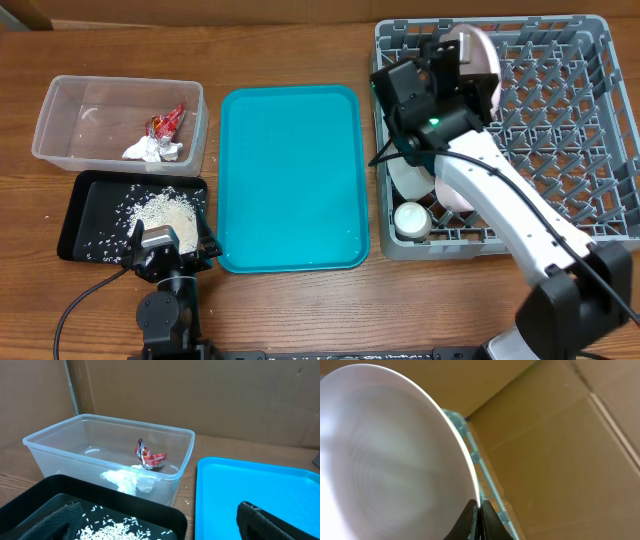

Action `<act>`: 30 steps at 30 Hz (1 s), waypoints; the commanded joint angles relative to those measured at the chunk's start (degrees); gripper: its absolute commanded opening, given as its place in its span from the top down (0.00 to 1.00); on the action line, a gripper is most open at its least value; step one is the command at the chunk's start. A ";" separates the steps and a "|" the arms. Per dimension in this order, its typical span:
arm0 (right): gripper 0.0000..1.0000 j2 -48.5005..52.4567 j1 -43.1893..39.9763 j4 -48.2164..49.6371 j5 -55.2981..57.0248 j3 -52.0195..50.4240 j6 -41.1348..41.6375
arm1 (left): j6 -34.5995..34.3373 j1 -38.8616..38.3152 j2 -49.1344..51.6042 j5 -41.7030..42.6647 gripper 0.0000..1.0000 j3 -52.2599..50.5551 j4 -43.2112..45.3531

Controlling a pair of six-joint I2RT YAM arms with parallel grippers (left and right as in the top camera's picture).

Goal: Sort waste into correct bins and load items into the dishwasher
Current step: 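Lift the large white plate and carry it to the rack, then lower the large plate into the rack and release it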

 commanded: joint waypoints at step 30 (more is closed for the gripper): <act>0.52 -13.79 -2.91 -7.52 -32.81 3.89 15.85 | 1.07 0.24 -0.59 -0.15 0.00 -0.20 0.07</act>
